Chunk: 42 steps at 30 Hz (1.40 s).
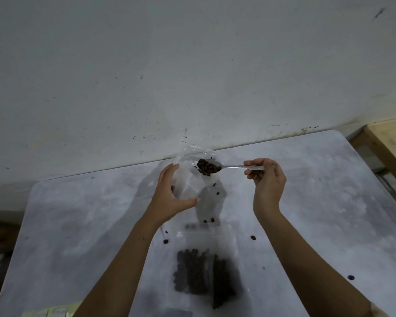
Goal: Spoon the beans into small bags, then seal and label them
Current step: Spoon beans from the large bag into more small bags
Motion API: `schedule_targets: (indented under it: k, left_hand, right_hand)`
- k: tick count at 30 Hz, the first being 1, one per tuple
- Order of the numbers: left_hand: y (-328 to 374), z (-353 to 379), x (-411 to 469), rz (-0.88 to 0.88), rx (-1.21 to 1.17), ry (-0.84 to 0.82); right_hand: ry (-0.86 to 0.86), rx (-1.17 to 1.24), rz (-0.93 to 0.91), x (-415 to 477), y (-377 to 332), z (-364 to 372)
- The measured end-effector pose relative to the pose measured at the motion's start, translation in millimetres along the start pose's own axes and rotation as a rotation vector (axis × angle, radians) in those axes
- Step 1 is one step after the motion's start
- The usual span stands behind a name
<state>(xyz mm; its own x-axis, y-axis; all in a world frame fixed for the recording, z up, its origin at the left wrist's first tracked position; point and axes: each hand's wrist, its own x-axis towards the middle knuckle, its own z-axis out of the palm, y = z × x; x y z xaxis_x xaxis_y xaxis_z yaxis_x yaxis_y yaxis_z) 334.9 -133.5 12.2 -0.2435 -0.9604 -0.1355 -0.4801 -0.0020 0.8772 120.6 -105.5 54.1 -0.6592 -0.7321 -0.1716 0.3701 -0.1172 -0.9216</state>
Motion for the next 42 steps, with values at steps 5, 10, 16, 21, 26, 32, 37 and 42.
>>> schedule_targets:
  k: [5,10,16,21,26,32,37,42]
  left_hand:
    - [-2.2,-0.3,-1.2,0.001,-0.008,-0.024]
    - [-0.9,-2.7,-2.7,-0.007,-0.002,-0.015]
    - [-3.5,-3.0,-3.2,-0.007,-0.051,0.009]
    - [-1.9,-2.4,-3.1,-0.009,-0.056,0.041]
    - [6.7,-4.8,1.0,-0.011,-0.005,-0.004]
    - [19.2,-3.6,3.9,-0.002,0.006,0.012]
    - [19.5,1.3,3.9,0.035,0.012,0.008]
    - [10.4,0.9,-0.4,0.063,0.025,0.021]
  right_hand:
    - [-0.194,-0.12,-0.09,-12.6,-1.0,12.0]
    - [-0.465,-0.241,-0.211,-15.3,2.6,16.3]
    - [-0.22,-0.202,-0.28,-4.4,9.3,5.2]
    - [-0.315,-0.523,-0.331,-5.3,41.3,-9.6]
    - [-0.439,-0.599,-0.399,-11.2,58.4,-8.8]
    - [-0.504,-0.688,-0.458,-5.6,62.3,-1.1]
    - [-0.517,-0.751,-0.388,-3.6,70.4,4.3]
    - [-0.353,-0.616,-0.276,-7.1,67.0,9.5]
